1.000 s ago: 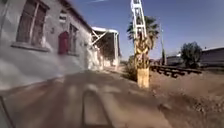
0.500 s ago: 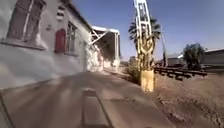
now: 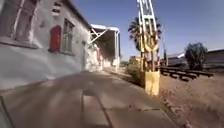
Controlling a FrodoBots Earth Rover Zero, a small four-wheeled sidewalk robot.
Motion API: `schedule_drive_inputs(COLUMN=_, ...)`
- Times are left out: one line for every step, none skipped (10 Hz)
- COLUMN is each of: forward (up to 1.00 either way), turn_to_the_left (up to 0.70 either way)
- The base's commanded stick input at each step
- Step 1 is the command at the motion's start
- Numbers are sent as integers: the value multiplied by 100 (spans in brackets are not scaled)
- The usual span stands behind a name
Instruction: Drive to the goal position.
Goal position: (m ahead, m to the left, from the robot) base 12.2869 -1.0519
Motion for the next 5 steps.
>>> schedule_drive_inputs(forward=70, turn_to_the_left=0)
schedule_drive_inputs(forward=70, turn_to_the_left=0)
schedule_drive_inputs(forward=70, turn_to_the_left=-1)
schedule_drive_inputs(forward=70, turn_to_the_left=-5)
schedule_drive_inputs(forward=70, turn_to_the_left=-14)
